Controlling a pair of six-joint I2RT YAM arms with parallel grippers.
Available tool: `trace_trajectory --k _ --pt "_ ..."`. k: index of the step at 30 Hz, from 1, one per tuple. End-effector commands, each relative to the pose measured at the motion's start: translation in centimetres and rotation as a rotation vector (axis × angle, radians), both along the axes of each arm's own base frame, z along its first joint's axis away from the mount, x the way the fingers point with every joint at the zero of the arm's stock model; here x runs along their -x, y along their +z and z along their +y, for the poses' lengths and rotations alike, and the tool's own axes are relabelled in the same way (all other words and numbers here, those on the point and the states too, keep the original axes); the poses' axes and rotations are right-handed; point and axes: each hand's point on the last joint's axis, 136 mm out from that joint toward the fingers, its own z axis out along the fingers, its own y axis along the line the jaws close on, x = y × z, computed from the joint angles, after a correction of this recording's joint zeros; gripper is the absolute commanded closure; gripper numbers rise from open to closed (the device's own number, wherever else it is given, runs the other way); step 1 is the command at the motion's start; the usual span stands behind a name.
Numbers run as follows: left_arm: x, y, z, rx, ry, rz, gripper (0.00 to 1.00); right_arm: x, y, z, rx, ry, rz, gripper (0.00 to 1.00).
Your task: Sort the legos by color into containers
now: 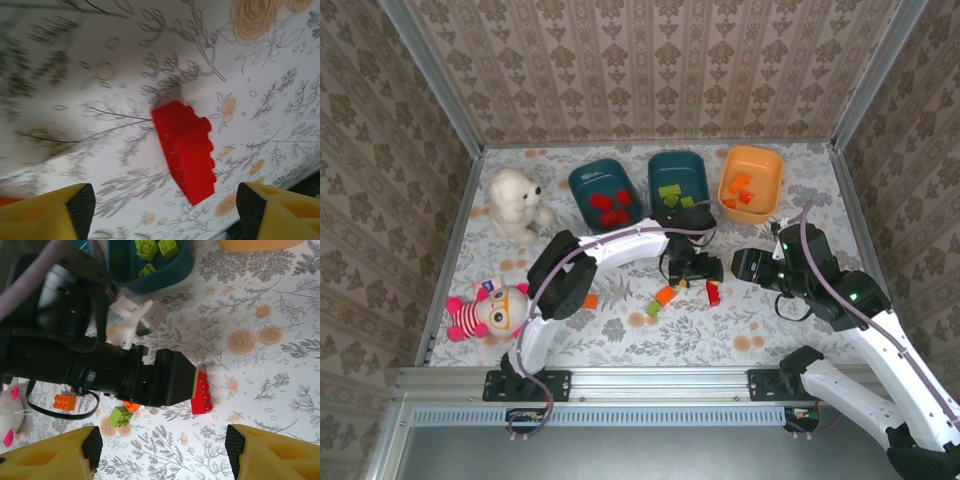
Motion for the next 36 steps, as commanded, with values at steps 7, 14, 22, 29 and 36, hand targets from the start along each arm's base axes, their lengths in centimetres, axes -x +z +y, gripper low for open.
trace_trajectory --k 7,14,22,29,36 --pt "1.1 -1.5 -0.6 -0.109 0.048 0.083 0.35 1.7 -0.7 -1.7 0.027 -0.054 0.018 0.31" --pt "1.3 -2.8 -2.2 -0.136 0.018 0.077 0.43 2.3 -0.9 -1.9 0.024 -0.048 0.026 0.31" --pt "0.3 -2.5 -1.8 -0.145 0.024 0.041 0.78 2.1 -1.1 -1.4 0.018 -0.029 0.032 0.31" --pt "-4.8 2.7 2.3 -0.136 0.102 -0.109 0.82 2.1 -1.3 -0.1 0.02 0.055 0.057 0.31" --pt "-13.0 6.7 10.7 -0.116 0.272 -0.226 0.82 1.5 -1.7 3.7 -0.069 0.214 0.095 0.31"
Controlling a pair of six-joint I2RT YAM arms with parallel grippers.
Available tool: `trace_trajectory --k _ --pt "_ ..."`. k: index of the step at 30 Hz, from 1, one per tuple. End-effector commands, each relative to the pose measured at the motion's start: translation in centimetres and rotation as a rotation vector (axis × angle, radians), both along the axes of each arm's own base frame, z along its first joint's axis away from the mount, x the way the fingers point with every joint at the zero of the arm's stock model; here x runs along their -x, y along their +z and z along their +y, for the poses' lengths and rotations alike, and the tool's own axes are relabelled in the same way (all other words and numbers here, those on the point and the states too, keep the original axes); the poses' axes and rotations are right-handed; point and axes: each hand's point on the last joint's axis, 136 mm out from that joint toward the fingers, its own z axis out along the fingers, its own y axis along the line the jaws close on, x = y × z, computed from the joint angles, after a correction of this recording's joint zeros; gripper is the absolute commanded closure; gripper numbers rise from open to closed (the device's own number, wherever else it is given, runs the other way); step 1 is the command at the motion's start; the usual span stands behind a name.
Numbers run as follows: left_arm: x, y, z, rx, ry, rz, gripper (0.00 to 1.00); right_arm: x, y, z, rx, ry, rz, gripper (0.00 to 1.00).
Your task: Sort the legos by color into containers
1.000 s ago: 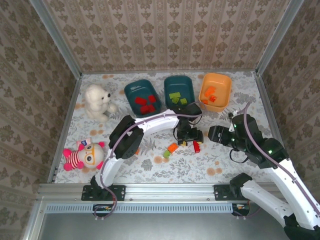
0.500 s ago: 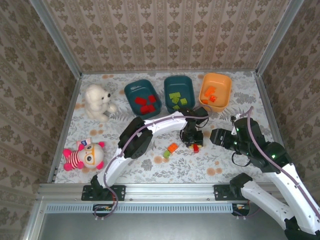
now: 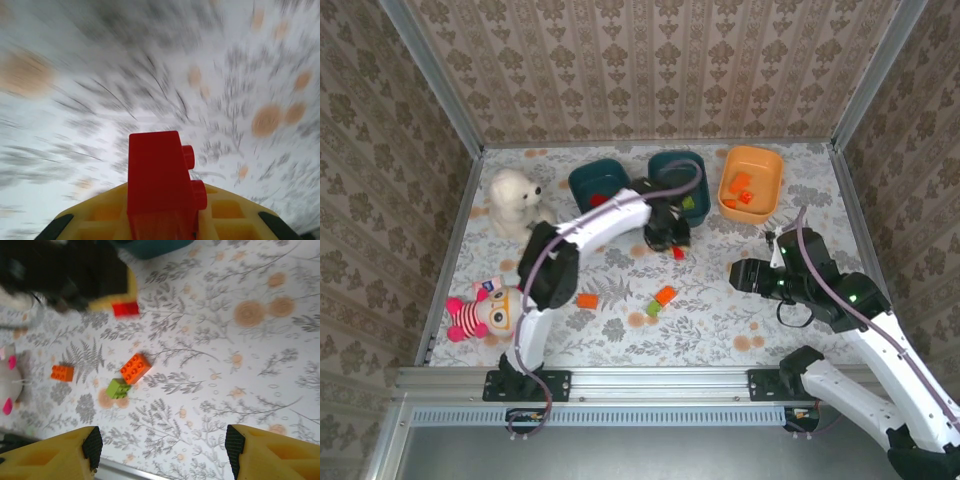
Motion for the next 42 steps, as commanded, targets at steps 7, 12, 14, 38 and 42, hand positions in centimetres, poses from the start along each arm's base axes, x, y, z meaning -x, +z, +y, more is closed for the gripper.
trace_trajectory --k 7,12,14,38,42 --pt "-12.0 3.3 10.5 -0.063 0.182 -0.246 0.84 -2.7 -0.4 6.3 -0.107 0.183 0.039 0.31" --pt "-17.7 2.2 14.1 -0.06 0.302 -0.28 0.83 -4.4 -0.6 8.9 -0.109 0.222 0.061 0.31" --pt "-19.7 1.9 14.8 -0.05 0.328 -0.299 0.83 -4.9 -0.5 9.5 -0.113 0.224 0.063 0.31" --pt "-24.0 -3.7 14.6 0.132 0.423 -0.165 0.5 -7.9 -1.8 8.6 0.066 0.154 0.111 0.27" --pt "-24.2 -0.8 14.9 0.158 0.427 -0.207 0.46 -8.9 -2.3 8.5 0.098 0.109 0.153 0.27"
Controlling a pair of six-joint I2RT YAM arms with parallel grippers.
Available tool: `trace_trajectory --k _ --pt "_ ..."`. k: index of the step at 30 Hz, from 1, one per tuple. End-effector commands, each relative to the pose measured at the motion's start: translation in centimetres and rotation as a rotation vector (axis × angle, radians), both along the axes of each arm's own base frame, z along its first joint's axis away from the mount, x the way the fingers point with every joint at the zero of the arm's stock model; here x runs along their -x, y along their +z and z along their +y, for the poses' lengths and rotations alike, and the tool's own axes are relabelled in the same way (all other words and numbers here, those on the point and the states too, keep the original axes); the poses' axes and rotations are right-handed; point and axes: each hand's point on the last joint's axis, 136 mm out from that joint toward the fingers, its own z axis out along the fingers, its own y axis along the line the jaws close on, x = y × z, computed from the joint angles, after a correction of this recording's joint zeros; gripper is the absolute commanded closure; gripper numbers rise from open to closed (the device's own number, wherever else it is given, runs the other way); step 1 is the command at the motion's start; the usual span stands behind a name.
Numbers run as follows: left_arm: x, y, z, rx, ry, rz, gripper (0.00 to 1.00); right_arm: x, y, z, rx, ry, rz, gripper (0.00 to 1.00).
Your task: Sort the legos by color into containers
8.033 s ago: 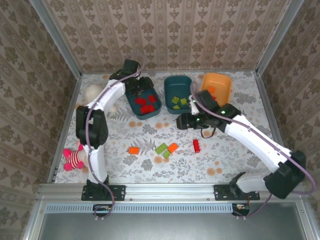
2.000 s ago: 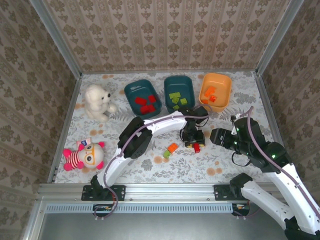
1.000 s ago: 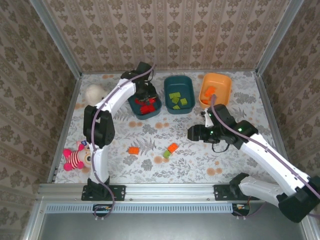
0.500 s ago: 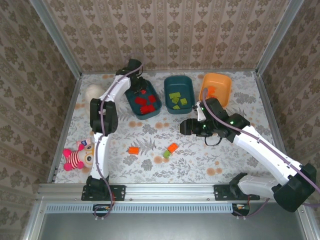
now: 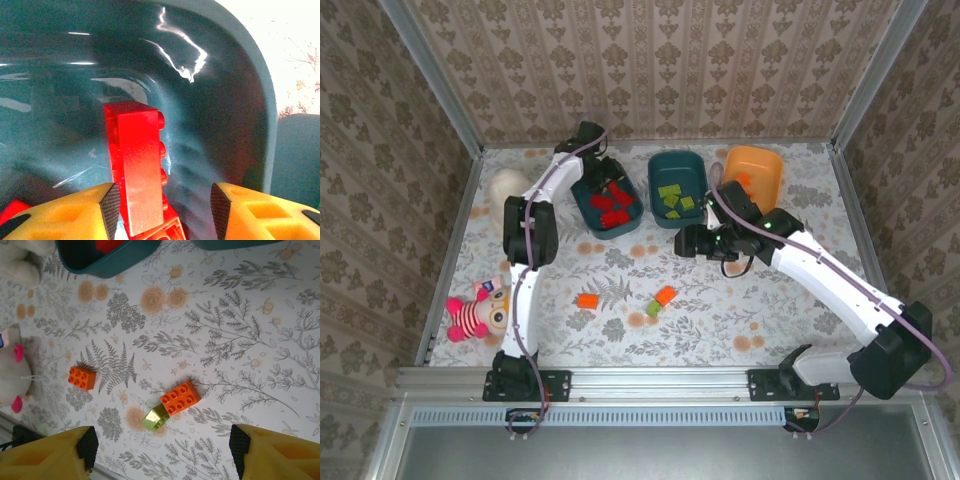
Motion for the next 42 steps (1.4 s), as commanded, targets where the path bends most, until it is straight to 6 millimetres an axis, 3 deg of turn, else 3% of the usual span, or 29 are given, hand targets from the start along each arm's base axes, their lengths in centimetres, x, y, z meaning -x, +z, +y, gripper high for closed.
trace_trajectory --k 1,6,11,14,17,20,26,29,34,42 --pt "-0.1 4.7 0.4 0.056 0.015 -0.056 0.45 -0.4 -0.7 -0.8 0.067 -0.065 0.049 0.26" --pt "1.3 10.4 1.1 0.049 0.002 -0.158 0.43 -0.6 -3.5 0.5 0.059 -0.191 0.217 0.3" --pt "6.4 14.5 2.3 -0.017 -0.052 -0.254 0.4 0.9 -7.0 3.2 0.044 -0.336 0.461 0.31" --pt "10.8 14.8 2.7 -0.051 -0.091 -0.288 0.35 1.1 -8.4 5.3 0.031 -0.386 0.513 0.31" --pt "15.7 14.7 3.1 -0.062 -0.124 -0.304 0.3 1.6 -9.8 6.0 0.045 -0.479 0.561 0.29" --pt "20.6 14.2 3.8 -0.066 -0.162 -0.304 0.26 2.5 -11.9 5.9 0.052 -0.594 0.632 0.26" --pt "28.3 13.7 6.4 -0.096 -0.207 -0.3 0.24 3.1 -14.6 5.7 0.035 -0.72 0.691 0.22" --pt "30.8 13.6 7.9 -0.102 -0.203 -0.31 0.24 3.2 -15.6 6.5 0.029 -0.729 0.719 0.25" --pt "33.4 13.2 9.2 -0.087 -0.188 -0.313 0.25 3.1 -17.0 7.1 0.046 -0.747 0.741 0.31" --pt "34.1 13.2 9.4 -0.073 -0.186 -0.317 0.25 3.9 -18.7 7.2 0.056 -0.778 0.78 0.45"
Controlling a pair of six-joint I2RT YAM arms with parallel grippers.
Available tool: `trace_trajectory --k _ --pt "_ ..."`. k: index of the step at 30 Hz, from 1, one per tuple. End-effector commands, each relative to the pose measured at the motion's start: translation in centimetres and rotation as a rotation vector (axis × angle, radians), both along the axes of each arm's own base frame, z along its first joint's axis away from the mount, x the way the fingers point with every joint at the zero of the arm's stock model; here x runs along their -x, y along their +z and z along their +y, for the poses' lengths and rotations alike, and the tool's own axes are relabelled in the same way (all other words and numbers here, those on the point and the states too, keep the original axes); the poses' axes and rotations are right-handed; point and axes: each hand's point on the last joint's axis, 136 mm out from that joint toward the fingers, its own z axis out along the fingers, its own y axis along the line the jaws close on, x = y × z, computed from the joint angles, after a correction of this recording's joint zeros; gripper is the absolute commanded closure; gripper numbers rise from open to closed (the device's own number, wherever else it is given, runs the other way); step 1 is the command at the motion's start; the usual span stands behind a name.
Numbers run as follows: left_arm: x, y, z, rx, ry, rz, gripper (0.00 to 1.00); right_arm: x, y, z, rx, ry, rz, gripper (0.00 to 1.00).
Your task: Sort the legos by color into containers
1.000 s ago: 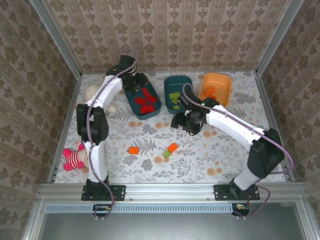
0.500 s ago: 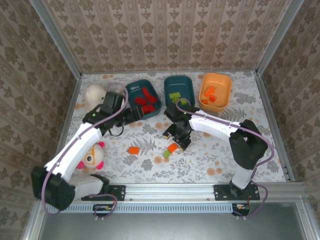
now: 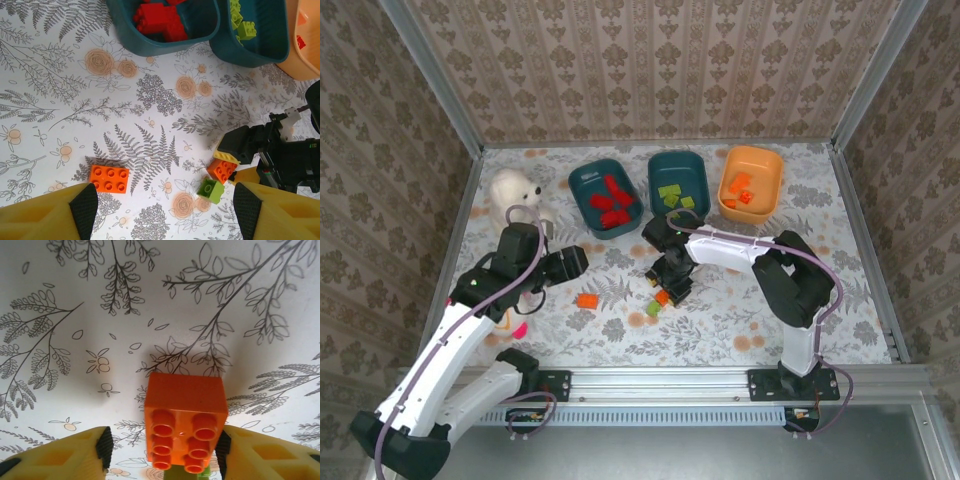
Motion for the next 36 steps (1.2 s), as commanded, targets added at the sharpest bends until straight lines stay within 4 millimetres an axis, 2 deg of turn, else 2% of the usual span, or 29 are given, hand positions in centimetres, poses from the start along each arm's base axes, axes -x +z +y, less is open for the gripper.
trace_trajectory --k 1,6,13,16,19,21,26,32,36 --pt "0.1 -0.3 0.1 -0.013 0.001 0.006 0.25 1.2 -1.5 0.2 0.002 -0.03 0.064 0.46" --pt "-0.2 0.1 -1.0 0.015 -0.045 -0.002 0.25 1.2 -2.0 0.3 0.005 -0.029 0.068 0.52" --pt "0.2 0.1 -2.1 0.073 -0.085 -0.006 0.25 0.9 -2.0 -0.1 0.005 -0.021 0.061 0.66" --pt "0.4 0.2 -2.8 0.11 -0.114 -0.012 0.25 -0.5 -0.3 -0.5 0.023 0.023 0.0 0.66" --pt "0.2 0.4 -3.6 0.15 -0.128 -0.012 0.24 -2.8 2.5 -1.7 0.055 0.081 -0.079 0.67" --pt "-0.2 0.7 -4.2 0.173 -0.133 -0.015 0.24 -4.6 4.7 -3.3 0.088 0.112 -0.147 0.68" --pt "-2.3 2.1 -6.7 0.191 -0.181 -0.048 0.23 -9.1 9.3 -9.7 0.213 0.172 -0.291 0.69" --pt "-5.3 3.2 -11.1 0.225 -0.261 -0.072 0.22 -14.7 12.4 -17.7 0.387 0.243 -0.382 0.7" --pt "-7.4 3.2 -13.6 0.241 -0.279 -0.077 0.22 -18.6 13.1 -22.4 0.503 0.293 -0.402 0.7"
